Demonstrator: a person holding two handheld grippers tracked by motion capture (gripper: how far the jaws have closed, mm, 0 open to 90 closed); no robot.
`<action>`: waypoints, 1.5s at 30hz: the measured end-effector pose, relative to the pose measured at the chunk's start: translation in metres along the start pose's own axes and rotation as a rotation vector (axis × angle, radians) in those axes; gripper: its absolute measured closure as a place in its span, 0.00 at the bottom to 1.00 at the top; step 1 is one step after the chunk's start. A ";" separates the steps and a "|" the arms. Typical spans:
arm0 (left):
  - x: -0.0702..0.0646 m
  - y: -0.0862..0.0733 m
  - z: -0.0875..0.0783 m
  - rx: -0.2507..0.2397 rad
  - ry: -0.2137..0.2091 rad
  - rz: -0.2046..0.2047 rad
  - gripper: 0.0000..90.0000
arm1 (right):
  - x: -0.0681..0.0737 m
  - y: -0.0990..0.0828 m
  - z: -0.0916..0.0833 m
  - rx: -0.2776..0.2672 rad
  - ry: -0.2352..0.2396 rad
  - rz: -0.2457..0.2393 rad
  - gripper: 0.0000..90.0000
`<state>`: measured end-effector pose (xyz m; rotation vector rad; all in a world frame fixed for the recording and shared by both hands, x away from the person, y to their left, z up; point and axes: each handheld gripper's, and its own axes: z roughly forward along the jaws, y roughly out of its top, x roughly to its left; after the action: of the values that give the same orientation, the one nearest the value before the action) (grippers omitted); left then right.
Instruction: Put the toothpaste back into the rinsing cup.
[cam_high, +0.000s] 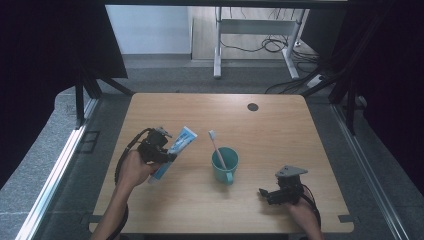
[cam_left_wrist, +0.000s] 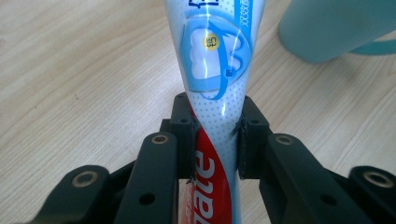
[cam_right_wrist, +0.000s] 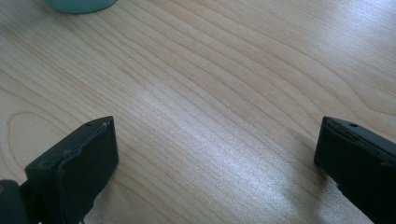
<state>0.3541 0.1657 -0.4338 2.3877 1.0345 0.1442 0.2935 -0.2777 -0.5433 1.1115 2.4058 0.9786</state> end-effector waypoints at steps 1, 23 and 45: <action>-0.001 -0.001 -0.003 -0.022 -0.003 -0.001 0.81 | 0.000 0.000 0.000 0.000 0.000 0.000 0.00; -0.021 -0.008 -0.037 -0.275 -0.088 0.060 0.81 | 0.000 0.000 0.000 -0.001 0.000 0.000 0.00; -0.054 0.027 -0.029 -0.423 -0.161 0.109 0.81 | 0.000 0.000 0.000 0.001 0.001 0.002 0.00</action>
<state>0.3252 0.1244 -0.3888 2.0322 0.7165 0.1862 0.2935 -0.2777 -0.5432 1.1141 2.4071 0.9785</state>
